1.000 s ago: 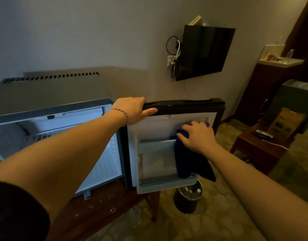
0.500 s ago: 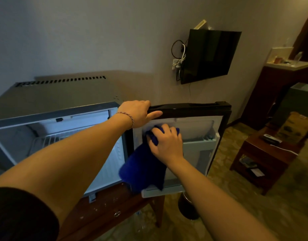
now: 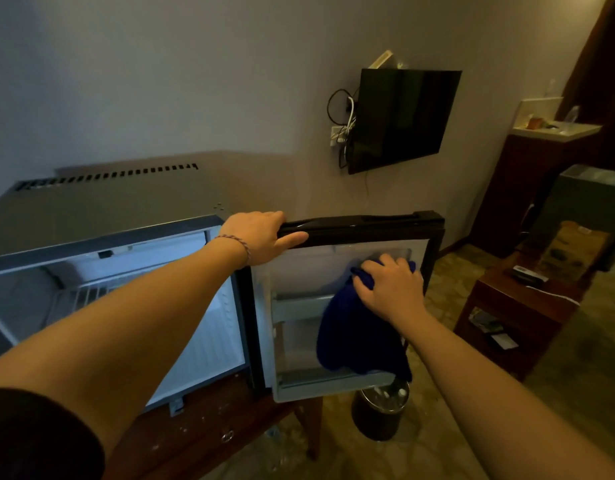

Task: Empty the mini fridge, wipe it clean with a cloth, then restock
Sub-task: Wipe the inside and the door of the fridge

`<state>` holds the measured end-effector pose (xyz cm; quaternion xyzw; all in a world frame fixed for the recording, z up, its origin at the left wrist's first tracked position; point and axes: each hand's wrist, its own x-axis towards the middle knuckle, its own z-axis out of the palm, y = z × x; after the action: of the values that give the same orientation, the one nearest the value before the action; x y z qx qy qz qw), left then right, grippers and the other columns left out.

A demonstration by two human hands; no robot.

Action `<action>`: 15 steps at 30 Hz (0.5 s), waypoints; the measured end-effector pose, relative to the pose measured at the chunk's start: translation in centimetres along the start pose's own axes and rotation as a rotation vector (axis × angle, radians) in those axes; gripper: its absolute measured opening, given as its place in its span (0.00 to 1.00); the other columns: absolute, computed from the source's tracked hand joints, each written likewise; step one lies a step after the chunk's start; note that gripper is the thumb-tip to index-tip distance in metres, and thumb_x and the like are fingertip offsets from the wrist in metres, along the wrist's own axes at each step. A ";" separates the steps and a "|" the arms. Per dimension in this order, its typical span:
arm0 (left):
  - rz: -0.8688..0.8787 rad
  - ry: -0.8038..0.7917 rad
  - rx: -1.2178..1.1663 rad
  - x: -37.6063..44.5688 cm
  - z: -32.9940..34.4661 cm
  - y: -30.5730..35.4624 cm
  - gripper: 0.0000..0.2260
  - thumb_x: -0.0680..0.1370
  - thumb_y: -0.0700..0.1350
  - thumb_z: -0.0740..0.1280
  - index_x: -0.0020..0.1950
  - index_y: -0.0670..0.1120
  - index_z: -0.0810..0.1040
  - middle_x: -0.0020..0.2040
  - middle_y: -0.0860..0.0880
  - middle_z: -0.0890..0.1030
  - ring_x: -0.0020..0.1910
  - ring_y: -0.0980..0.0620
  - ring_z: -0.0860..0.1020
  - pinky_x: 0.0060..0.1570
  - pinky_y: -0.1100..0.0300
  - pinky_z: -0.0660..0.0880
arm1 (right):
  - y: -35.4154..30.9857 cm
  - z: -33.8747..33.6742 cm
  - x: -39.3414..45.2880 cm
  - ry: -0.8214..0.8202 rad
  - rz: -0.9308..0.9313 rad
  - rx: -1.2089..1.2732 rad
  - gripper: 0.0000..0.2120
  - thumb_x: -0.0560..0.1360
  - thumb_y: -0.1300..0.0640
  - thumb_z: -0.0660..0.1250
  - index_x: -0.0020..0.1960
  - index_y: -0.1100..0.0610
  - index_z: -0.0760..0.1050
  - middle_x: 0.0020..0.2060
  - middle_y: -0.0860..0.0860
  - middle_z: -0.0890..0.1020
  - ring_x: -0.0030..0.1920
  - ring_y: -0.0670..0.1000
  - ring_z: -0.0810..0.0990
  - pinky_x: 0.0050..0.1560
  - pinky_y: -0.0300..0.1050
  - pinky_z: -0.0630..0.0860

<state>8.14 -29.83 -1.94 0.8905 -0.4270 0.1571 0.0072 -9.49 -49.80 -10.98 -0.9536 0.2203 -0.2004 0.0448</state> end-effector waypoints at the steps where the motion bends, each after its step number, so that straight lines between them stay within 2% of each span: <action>1: 0.009 -0.015 -0.009 0.0 -0.1 0.0 0.26 0.76 0.72 0.50 0.49 0.50 0.70 0.37 0.51 0.76 0.35 0.52 0.75 0.32 0.60 0.69 | -0.2 0.0 -0.4 0.011 0.002 0.008 0.18 0.79 0.39 0.61 0.64 0.45 0.77 0.59 0.51 0.77 0.61 0.58 0.74 0.57 0.56 0.71; 5: 0.032 -0.156 -0.062 0.0 -0.7 -0.3 0.30 0.74 0.73 0.47 0.54 0.50 0.71 0.41 0.49 0.77 0.39 0.51 0.76 0.38 0.57 0.71 | -0.7 -0.5 -2.7 0.061 -0.005 0.046 0.18 0.79 0.39 0.61 0.63 0.45 0.78 0.58 0.51 0.78 0.59 0.59 0.75 0.56 0.57 0.72; 8: 0.038 -0.251 -0.105 0.3 -1.9 0.8 0.35 0.70 0.76 0.43 0.52 0.49 0.72 0.44 0.47 0.77 0.41 0.49 0.76 0.44 0.52 0.73 | -0.6 -0.9 -4.6 0.136 -0.022 0.190 0.19 0.77 0.39 0.60 0.59 0.48 0.80 0.54 0.51 0.79 0.54 0.58 0.76 0.52 0.57 0.76; 10: 0.068 -0.253 -0.195 0.7 -2.8 3.0 0.33 0.73 0.74 0.45 0.53 0.49 0.73 0.46 0.47 0.78 0.43 0.48 0.76 0.46 0.51 0.75 | -0.2 -1.1 -5.6 0.282 0.013 0.325 0.19 0.77 0.41 0.61 0.56 0.51 0.81 0.52 0.52 0.79 0.50 0.57 0.77 0.48 0.55 0.78; 13: 0.197 -0.248 -0.324 1.8 -3.4 7.7 0.28 0.79 0.69 0.49 0.66 0.50 0.72 0.58 0.47 0.78 0.53 0.49 0.77 0.55 0.48 0.76 | 1.4 -2.2 -6.8 0.511 0.177 0.531 0.18 0.78 0.43 0.65 0.56 0.55 0.82 0.51 0.52 0.80 0.49 0.55 0.79 0.47 0.50 0.78; 15: 0.289 -0.256 -0.351 2.7 -3.4 11.1 0.27 0.80 0.67 0.50 0.69 0.50 0.71 0.62 0.47 0.76 0.56 0.48 0.75 0.59 0.47 0.74 | 2.8 -3.0 -7.6 0.596 0.290 0.645 0.15 0.79 0.48 0.69 0.57 0.57 0.82 0.52 0.53 0.81 0.50 0.53 0.80 0.48 0.39 0.75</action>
<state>0.32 -38.42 0.73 0.8178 -0.5681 -0.0343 0.0850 -18.07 -48.98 -11.49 -0.7511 0.2810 -0.5159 0.3013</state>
